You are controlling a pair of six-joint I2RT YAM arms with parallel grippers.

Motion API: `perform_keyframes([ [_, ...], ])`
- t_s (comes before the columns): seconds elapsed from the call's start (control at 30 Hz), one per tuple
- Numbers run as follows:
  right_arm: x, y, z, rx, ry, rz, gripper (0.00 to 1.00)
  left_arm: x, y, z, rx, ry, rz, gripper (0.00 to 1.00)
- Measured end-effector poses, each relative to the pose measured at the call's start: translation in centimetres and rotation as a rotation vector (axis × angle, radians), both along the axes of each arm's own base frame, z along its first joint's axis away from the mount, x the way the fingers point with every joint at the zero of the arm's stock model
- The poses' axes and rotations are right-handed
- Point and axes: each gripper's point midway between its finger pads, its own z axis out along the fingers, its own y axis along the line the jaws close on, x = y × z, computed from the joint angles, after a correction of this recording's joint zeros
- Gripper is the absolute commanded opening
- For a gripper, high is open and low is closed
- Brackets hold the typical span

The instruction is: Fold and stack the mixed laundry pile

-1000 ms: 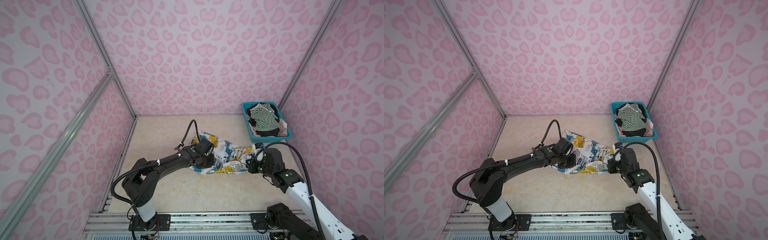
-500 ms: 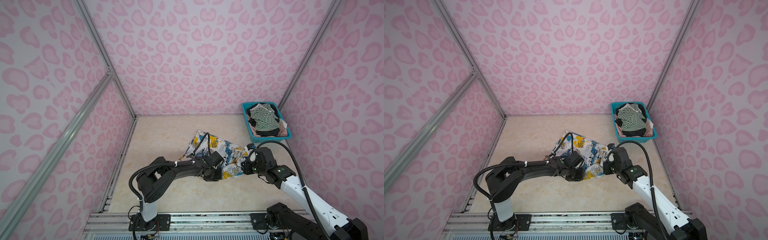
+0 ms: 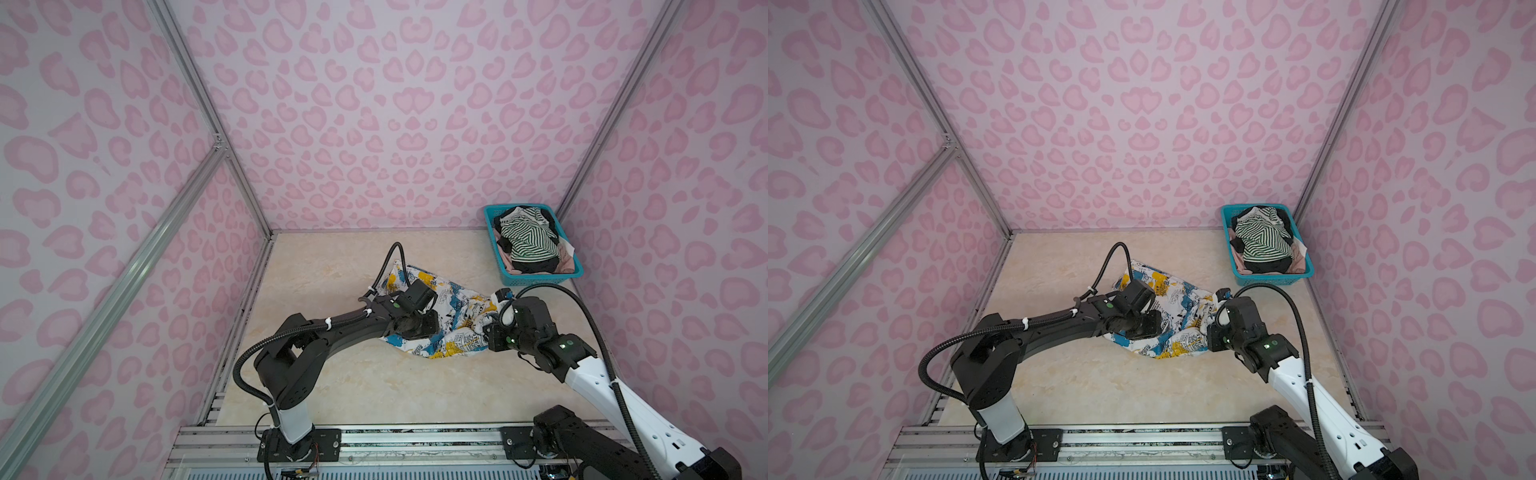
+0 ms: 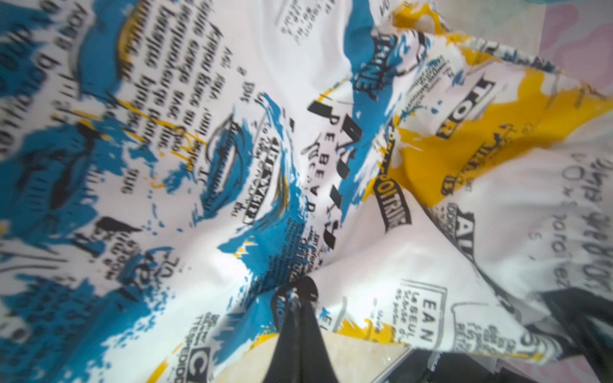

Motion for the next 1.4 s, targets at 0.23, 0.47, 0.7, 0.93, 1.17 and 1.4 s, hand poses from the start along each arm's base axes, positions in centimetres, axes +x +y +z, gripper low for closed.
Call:
perform_keyframes([
  [0.23, 0.6, -0.3, 2.4, -0.018, -0.054, -0.005, 0.0, 1.5, 4.5, -2.9, 0.107, 0.034, 0.093, 0.02],
  [0.47, 2.1, 1.1, 5.4, -0.011, -0.105, 0.045, 0.0, 1.2, 6.9, -5.4, 0.148, 0.061, 0.121, 0.02],
  [0.7, 6.1, 9.0, 8.2, 0.011, -0.133, 0.222, 0.0, 1.1, 4.9, -6.7, 0.03, 0.041, 0.106, 0.02],
  [0.93, 9.3, 20.2, 8.3, 0.05, -0.128, 0.401, 0.0, 1.1, 6.9, -4.2, -0.015, -0.009, 0.171, 0.02],
  [1.17, 8.7, 24.0, 5.8, 0.05, -0.072, 0.478, 0.0, 4.3, 14.8, 4.2, -0.031, -0.164, 0.393, 0.02],
  [1.4, 8.5, 24.2, 4.9, 0.054, -0.056, 0.481, 0.0, 3.3, 22.9, -0.6, 0.167, -0.042, 0.535, 0.02],
])
